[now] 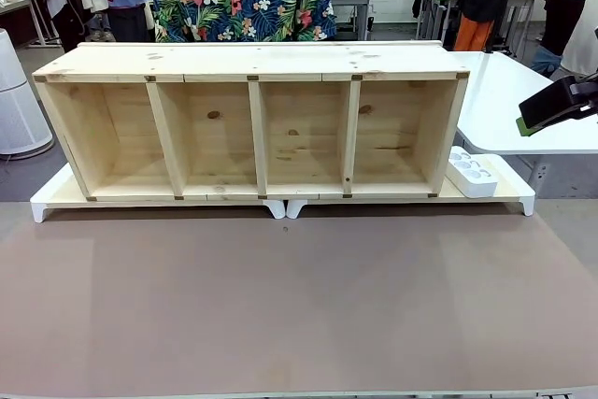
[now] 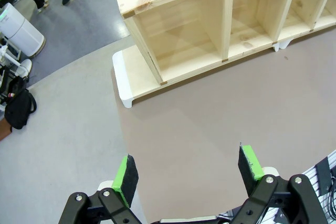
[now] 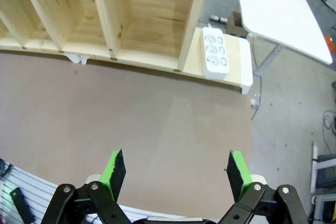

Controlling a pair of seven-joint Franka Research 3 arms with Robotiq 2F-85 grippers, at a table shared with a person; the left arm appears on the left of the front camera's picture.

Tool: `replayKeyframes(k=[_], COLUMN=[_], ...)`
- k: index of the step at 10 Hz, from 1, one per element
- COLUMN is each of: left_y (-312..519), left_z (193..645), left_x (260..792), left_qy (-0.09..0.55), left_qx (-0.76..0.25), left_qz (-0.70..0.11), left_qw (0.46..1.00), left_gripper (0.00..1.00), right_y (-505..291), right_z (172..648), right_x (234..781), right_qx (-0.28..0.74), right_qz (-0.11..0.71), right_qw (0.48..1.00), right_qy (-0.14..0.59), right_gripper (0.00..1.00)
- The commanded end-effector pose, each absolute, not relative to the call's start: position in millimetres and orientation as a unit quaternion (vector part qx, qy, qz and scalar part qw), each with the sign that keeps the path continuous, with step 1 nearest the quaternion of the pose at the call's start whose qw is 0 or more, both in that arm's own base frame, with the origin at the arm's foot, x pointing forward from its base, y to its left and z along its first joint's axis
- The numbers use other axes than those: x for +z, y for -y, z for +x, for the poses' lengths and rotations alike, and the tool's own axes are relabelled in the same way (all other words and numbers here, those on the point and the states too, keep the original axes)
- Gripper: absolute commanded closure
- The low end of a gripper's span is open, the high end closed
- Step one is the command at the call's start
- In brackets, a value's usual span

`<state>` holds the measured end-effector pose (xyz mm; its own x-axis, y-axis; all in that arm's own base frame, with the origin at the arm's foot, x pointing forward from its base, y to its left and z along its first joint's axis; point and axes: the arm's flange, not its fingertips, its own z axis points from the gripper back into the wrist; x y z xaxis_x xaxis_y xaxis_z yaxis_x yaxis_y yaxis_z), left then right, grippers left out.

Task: Perform cable management.
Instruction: When the cord part of the Power Cable appears at the lower middle area of the table and stops, grasp the cord part of the Power Cable.

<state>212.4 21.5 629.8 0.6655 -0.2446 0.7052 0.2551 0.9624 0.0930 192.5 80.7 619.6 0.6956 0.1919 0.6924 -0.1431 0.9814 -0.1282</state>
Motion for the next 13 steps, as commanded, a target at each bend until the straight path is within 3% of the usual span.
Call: replayKeyframes(k=[1,13], left_y=[-22.1,-22.1], left_z=[212.2,212.2], left_x=[630.0,630.0], left_qy=[0.386,0.386], left_qx=[-0.135,-0.135], left_qz=[-0.007,-0.007], left_qw=[0.913,0.913], left_gripper=[0.00,0.00], right_y=[-80.0,-80.0], right_z=[192.9,192.9], right_x=[619.6,619.6], right_qx=[0.090,0.090], right_qz=[-0.033,-0.033], right_qw=[0.920,0.920], right_qy=[0.379,0.379], right_gripper=[0.00,0.00])
